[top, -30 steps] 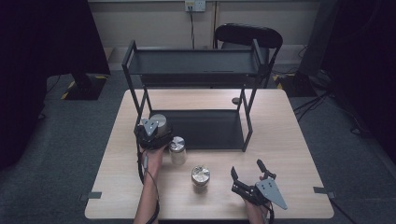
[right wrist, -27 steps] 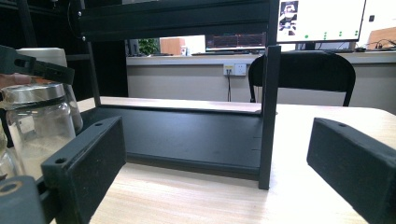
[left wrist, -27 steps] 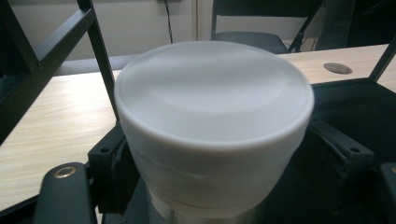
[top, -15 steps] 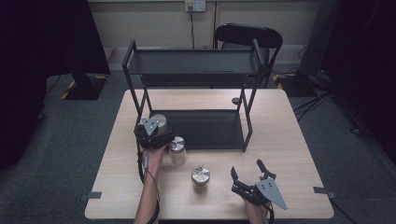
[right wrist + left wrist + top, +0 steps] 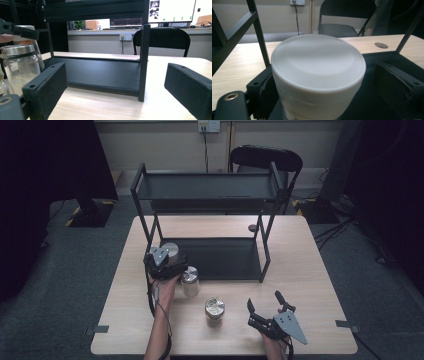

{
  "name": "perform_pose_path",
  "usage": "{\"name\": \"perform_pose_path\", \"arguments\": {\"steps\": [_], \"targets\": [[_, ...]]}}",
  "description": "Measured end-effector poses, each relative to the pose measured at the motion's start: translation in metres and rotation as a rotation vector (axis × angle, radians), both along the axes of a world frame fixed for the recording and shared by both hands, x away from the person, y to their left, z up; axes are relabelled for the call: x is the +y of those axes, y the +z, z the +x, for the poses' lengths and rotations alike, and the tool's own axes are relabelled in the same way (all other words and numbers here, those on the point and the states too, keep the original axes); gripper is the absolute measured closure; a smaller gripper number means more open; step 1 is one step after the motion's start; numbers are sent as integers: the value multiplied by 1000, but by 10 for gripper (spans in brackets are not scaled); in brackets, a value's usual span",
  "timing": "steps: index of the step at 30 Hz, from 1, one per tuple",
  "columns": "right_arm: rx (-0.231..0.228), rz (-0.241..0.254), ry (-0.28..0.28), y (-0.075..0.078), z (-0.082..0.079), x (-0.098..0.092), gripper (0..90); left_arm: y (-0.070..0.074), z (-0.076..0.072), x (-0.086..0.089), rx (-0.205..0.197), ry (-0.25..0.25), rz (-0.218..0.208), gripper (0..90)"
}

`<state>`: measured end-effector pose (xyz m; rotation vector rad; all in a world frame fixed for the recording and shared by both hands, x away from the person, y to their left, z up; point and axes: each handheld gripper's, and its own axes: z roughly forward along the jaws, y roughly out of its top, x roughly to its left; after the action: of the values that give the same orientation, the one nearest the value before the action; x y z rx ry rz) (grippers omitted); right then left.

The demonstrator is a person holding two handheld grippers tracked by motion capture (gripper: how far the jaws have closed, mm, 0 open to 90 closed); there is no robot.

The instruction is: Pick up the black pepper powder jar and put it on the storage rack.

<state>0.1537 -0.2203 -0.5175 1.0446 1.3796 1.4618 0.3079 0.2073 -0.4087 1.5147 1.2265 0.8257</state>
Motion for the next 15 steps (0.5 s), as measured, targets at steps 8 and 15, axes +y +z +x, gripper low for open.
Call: {"name": "perform_pose_path", "arguments": {"steps": [8, 15], "targets": [[0, 1, -1, 0, 0, 0, 33, 2, 0, 1, 7, -2, -21, 102], [0, 1, -2, 0, 0, 0, 33, 6, -3, 4, 12, -8, -60, 98]]}}
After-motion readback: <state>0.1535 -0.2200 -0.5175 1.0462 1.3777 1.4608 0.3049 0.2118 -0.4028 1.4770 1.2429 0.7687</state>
